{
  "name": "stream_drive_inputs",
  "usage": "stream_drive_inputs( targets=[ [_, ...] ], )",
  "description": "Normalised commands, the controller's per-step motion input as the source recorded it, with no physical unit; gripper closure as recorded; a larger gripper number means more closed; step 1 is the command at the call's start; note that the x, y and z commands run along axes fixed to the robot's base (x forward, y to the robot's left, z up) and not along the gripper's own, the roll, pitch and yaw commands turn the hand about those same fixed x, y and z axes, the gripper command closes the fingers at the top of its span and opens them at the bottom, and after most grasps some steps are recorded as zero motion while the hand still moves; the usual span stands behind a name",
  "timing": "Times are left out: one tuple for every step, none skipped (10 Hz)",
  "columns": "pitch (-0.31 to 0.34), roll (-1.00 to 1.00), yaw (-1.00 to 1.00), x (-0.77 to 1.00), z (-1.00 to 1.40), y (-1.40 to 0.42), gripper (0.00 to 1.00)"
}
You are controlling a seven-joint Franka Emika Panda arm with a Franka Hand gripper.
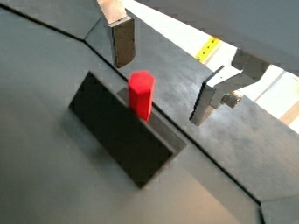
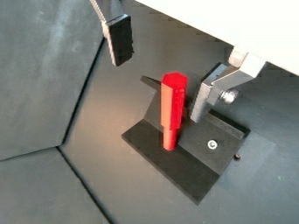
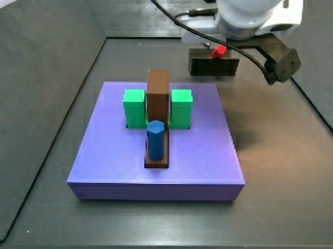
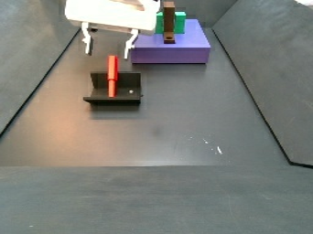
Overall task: Pick up the red object. Move up. Place the red object on the fixture. Regrasp the red object. Move to above the board. Insert the red object.
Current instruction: Regrasp the red object.
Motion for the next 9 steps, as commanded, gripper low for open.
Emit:
stream_drive_inputs(
  targets=[
    [0.106,0.00,0.16,0.23,-0.10,0.00,0.00],
    [0.120,0.00,0.29,0.07,-0.09,0.00,0.00],
    [0.126,0.00,0.28,0.00,-0.07,0.00,0.00],
    [0.071,0.00,0.27,0.00,-0.05,0.02,0.00],
    [0.149,-0.08,0.41,0.00,0.00,0.00,0.00],
    [0.263,-0.13,0.39,0.18,0.00,0.00,0.00],
    [0.297,0.00,0.31,0.27,-0.05,0.00,0.00],
    [0.257,0.00,0.31,0.23,-0.19,0.00,0.00],
    [0.214,0.00,0.23,0.18,-0.24,0.00,0.00]
  ],
)
